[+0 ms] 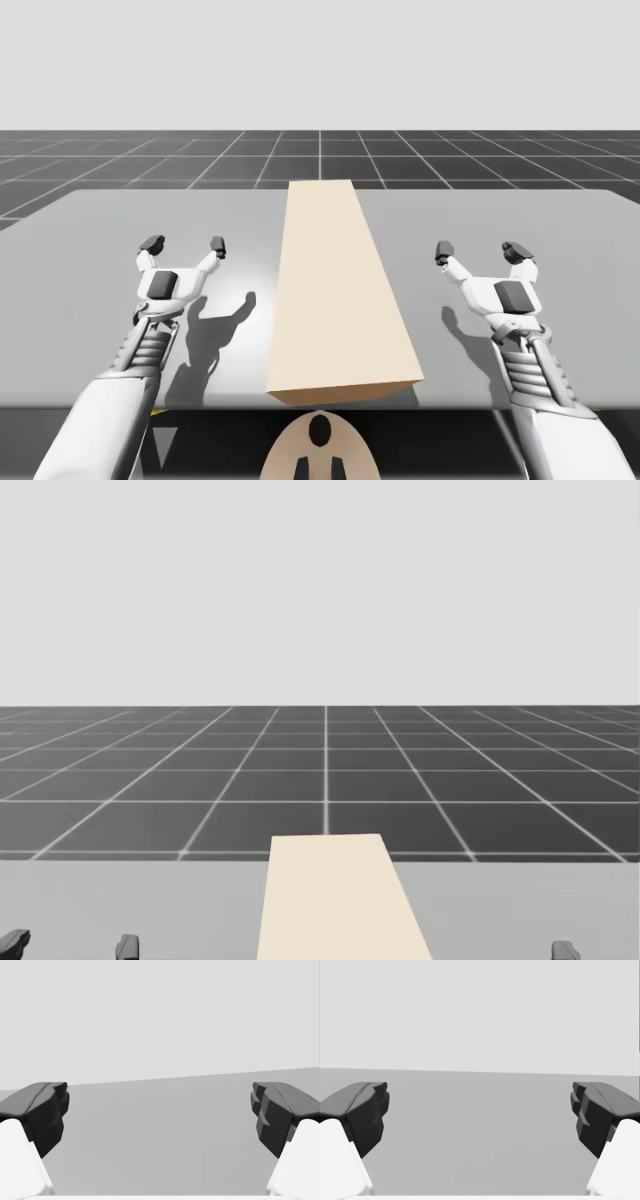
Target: Retrieve the object from inside the box.
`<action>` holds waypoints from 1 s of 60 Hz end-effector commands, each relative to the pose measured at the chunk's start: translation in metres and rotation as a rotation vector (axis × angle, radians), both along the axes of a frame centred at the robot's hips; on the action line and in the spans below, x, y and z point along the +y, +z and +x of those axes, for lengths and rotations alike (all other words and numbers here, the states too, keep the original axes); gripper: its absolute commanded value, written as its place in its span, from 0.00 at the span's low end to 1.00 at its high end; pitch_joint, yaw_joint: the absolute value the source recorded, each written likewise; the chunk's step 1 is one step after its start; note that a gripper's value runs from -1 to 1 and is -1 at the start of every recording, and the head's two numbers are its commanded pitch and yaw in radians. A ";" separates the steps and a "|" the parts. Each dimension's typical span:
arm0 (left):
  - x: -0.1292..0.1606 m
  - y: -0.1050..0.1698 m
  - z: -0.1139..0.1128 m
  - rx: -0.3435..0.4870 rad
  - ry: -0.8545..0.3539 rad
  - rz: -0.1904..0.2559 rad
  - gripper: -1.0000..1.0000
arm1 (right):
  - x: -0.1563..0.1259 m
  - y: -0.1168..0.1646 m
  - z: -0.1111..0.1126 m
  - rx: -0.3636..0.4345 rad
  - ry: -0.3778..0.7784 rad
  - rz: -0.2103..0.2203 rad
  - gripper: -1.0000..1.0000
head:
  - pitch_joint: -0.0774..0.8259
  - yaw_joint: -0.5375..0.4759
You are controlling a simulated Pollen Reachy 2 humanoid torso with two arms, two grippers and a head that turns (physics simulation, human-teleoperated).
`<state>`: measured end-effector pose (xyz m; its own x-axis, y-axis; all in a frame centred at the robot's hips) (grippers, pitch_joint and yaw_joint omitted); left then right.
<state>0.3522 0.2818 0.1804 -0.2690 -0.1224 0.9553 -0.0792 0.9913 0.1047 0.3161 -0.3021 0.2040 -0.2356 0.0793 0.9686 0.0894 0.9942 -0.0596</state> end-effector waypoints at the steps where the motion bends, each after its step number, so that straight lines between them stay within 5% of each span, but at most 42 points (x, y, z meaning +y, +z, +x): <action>1: 0.000 0.000 0.001 0.003 0.000 0.001 0.00 | 0.000 -0.002 0.000 0.010 -0.003 -0.004 0.00 | 0.09 0.54; 14: -0.001 -0.008 0.006 0.111 -0.051 0.005 0.00 | 0.000 -0.010 0.007 0.100 0.066 -0.020 0.00 | 0.10 0.54; 31: -0.030 -0.022 -0.008 0.187 -0.315 0.149 0.00 | 0.021 -0.023 0.003 0.152 0.345 -0.036 0.00 | 0.10 0.54; 45: -0.057 -0.028 -0.034 0.160 -0.609 0.274 0.00 | 0.048 -0.024 -0.016 0.081 0.601 -0.155 0.00 | 0.10 0.54; 51: -0.066 -0.028 -0.045 0.135 -0.713 0.294 0.00 | 0.056 -0.022 -0.025 0.032 0.697 -0.188 0.00 | 0.10 0.54; 60: -0.073 -0.028 -0.055 0.108 -0.791 0.320 0.00 | 0.069 -0.022 -0.038 -0.008 0.843 -0.179 0.00 | 0.11 0.53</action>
